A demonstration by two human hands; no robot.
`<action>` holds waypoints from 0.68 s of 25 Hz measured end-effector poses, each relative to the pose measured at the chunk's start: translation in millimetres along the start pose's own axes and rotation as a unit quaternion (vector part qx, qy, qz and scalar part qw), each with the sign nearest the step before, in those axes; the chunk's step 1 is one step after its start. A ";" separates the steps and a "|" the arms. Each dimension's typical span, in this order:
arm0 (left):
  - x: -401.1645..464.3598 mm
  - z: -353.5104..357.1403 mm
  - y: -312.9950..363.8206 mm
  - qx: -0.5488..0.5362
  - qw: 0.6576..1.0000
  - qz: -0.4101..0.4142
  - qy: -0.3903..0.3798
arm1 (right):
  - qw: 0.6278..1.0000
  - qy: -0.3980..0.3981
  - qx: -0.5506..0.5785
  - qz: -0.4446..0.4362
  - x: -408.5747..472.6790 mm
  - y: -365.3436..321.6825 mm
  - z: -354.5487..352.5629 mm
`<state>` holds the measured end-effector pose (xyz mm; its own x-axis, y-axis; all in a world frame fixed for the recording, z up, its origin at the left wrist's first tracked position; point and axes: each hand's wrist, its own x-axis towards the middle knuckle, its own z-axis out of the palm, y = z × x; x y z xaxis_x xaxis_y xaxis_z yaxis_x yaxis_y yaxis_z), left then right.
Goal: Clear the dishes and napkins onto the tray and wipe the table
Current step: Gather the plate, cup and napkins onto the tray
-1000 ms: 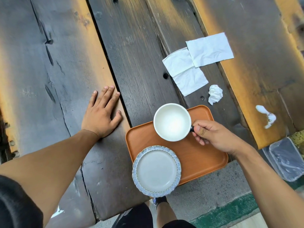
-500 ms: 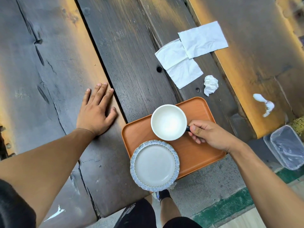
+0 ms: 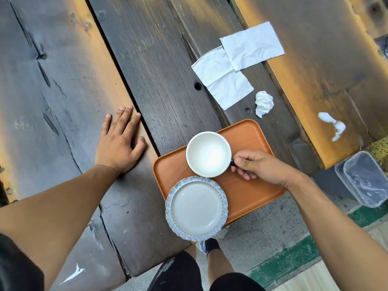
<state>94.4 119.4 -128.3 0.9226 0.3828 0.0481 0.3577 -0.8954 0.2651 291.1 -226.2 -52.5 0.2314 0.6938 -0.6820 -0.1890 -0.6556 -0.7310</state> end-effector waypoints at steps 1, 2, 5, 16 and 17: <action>-0.1 -0.2 -0.3 0.000 1.000 0.001 -0.001 | 1.000 0.005 0.003 0.003 -0.3 0.5 0.1; -0.1 -0.4 -0.3 0.000 1.000 0.002 -0.002 | 1.000 0.012 0.005 0.003 -0.9 1.1 0.3; 2.7 -2.3 1.8 0.003 1.000 0.002 -0.008 | 0.998 0.052 0.015 -0.009 -5.3 1.5 3.1; 53.5 -1.6 55.7 0.047 0.994 -0.090 -0.034 | 0.896 0.431 0.101 -0.029 -27.7 11.9 8.7; 66.0 3.1 63.1 0.047 0.995 -0.081 -0.044 | 0.889 0.443 0.112 -0.030 -28.3 12.9 5.4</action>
<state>178.3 87.5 -111.4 0.8594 0.5059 -0.0736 0.5107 -0.8426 0.1712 277.0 -252.8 -42.7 0.8899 0.1531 -0.4297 -0.3129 -0.4803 -0.8194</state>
